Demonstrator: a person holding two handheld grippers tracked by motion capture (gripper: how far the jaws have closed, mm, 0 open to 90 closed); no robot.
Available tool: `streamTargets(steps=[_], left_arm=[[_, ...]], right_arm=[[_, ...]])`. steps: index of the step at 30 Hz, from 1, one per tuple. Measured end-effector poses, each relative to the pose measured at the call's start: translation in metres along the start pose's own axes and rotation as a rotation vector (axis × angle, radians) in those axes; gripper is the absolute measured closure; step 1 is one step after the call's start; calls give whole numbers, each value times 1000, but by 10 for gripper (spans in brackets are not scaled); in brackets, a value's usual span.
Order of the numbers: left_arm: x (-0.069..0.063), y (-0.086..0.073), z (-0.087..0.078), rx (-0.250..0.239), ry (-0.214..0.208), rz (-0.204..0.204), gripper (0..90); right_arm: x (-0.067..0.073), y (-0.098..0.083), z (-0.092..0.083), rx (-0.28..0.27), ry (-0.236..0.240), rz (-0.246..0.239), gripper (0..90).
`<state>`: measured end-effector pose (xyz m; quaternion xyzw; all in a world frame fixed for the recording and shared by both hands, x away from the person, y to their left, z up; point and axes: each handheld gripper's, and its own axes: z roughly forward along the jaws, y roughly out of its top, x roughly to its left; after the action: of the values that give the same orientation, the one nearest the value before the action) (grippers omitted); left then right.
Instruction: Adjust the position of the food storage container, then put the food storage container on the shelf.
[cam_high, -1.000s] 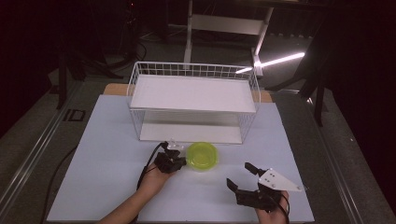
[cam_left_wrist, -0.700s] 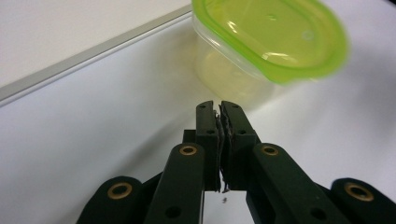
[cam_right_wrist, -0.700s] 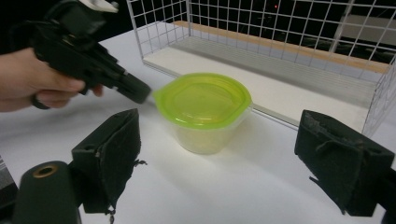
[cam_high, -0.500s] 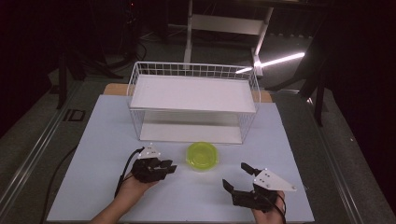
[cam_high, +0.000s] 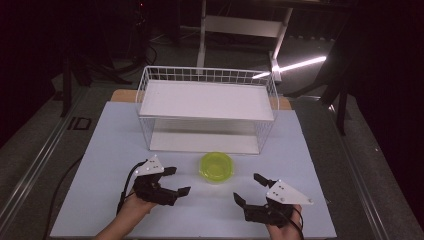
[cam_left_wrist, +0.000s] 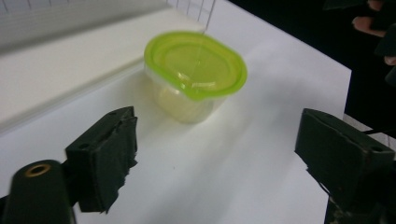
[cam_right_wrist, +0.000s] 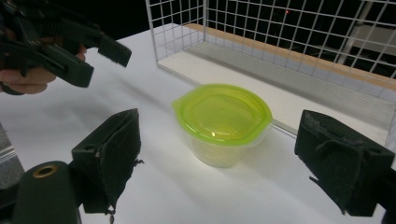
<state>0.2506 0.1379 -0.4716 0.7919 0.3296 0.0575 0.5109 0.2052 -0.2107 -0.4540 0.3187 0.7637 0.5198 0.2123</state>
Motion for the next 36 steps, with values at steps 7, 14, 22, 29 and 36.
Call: streamTargets(steps=[7,14,22,29,36], left_arm=[[-4,10,2,-28,-30,-4,69],[-7,18,6,-40,-65,-19,34],[-2,29,9,-97,-33,-33,21],[5,36,17,-113,26,-66,21],[15,40,28,-96,44,-31,22]], right_arm=[[-1,9,13,37,47,27,143],[-5,18,24,36,59,38,143],[-12,29,36,23,53,-4,140],[-21,31,47,31,43,37,133],[-36,26,58,56,2,99,132]])
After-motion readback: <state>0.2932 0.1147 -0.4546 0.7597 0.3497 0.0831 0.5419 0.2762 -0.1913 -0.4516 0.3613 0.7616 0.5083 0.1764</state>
